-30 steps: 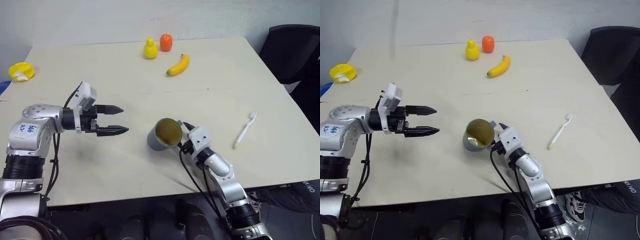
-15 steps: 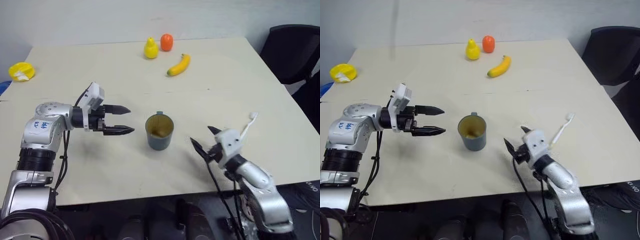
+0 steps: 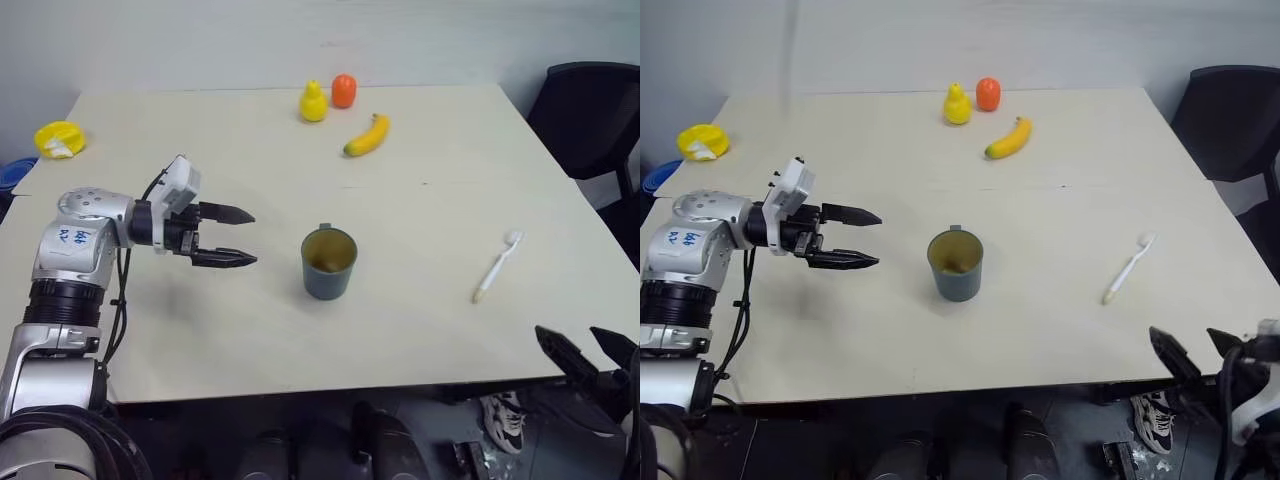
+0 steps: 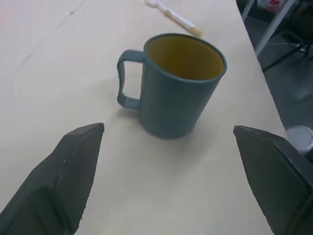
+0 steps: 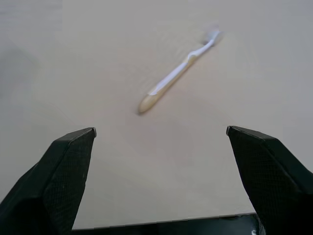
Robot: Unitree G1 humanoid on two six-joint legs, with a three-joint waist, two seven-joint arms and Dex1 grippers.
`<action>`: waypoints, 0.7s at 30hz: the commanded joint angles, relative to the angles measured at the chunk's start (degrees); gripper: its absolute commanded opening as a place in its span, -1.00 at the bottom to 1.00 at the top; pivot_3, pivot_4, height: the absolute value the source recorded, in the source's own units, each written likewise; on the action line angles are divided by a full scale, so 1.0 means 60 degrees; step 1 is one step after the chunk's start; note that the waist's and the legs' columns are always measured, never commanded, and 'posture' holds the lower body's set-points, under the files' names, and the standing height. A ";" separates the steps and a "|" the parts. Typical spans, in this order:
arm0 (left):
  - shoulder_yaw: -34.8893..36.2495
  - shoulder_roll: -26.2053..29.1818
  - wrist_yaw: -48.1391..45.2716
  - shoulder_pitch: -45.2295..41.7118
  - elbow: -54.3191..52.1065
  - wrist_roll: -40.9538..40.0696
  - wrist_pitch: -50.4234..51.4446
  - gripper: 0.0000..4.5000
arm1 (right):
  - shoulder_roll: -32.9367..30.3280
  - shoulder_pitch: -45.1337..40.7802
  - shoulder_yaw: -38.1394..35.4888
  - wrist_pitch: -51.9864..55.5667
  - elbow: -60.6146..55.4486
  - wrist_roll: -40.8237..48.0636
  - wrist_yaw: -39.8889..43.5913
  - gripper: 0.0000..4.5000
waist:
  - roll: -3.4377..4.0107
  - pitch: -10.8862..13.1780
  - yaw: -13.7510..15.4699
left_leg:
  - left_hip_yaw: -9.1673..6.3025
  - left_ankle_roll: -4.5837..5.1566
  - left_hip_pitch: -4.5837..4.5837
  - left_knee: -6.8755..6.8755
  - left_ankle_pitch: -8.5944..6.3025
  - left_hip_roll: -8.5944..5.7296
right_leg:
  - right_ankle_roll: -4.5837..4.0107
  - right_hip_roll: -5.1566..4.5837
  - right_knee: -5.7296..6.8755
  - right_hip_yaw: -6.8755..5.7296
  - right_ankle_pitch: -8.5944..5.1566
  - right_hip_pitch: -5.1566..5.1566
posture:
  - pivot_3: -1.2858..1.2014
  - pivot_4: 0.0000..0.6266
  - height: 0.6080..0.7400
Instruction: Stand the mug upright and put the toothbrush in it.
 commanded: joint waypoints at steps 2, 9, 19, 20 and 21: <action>0.0067 -0.0083 -0.0077 -0.0245 -0.0118 0.0009 -0.0088 1.00 | -0.0941 -0.1655 0.1407 -0.0435 0.1101 0.1034 -0.1929 0.99 | 0.0004 0.0001 -0.0033 | -0.0004 -0.0024 0.0001 -0.0002 0.0002 -0.0003 | 0.0020 0.0002 0.0039 0.0029 0.0014 -0.0021 | 0.03 -0.52 1.00; 0.0131 -0.0182 0.0060 -0.0272 -0.0379 0.0000 -0.0017 1.00 | -0.1651 -0.5370 0.4732 0.0126 0.4037 -0.0899 -0.2699 0.99 | 0.0002 -0.0001 -0.0023 | 0.0057 -0.0102 -0.0045 0.0011 0.0033 -0.0039 | 0.0015 0.0050 0.0073 0.0001 0.0011 -0.0143 | 0.03 -0.52 1.00; 0.0373 0.0061 0.0316 0.0218 -0.0822 -0.0087 0.0086 1.00 | -0.0558 -0.8013 0.5945 0.0197 0.6959 -0.2885 -0.1695 0.99 | 0.0002 -0.0001 0.0015 | 0.0186 -0.0065 -0.0053 0.0018 0.0020 -0.0037 | 0.0051 0.0026 0.0055 0.0018 0.0031 -0.0156 | 0.03 -0.52 1.00; 0.0376 0.0052 0.0337 0.0241 -0.0867 -0.0093 0.0111 1.00 | -0.0437 -0.8217 0.6075 0.0086 0.7183 -0.3200 -0.1555 0.99 | 0.0003 -0.0001 -0.0004 | 0.0188 -0.0065 -0.0054 0.0018 0.0021 -0.0033 | 0.0053 0.0025 0.0055 0.0019 0.0032 -0.0158 | 0.03 -0.52 1.00; 0.0375 0.0042 0.0351 0.0255 -0.0900 -0.0098 0.0128 1.00 | -0.0322 -0.8416 0.6204 -0.0010 0.7410 -0.3494 -0.1424 0.99 | 0.0002 -0.0001 -0.0021 | 0.0189 -0.0066 -0.0051 0.0019 0.0021 -0.0031 | 0.0053 0.0026 0.0057 0.0020 0.0032 -0.0157 | 0.03 -0.52 1.00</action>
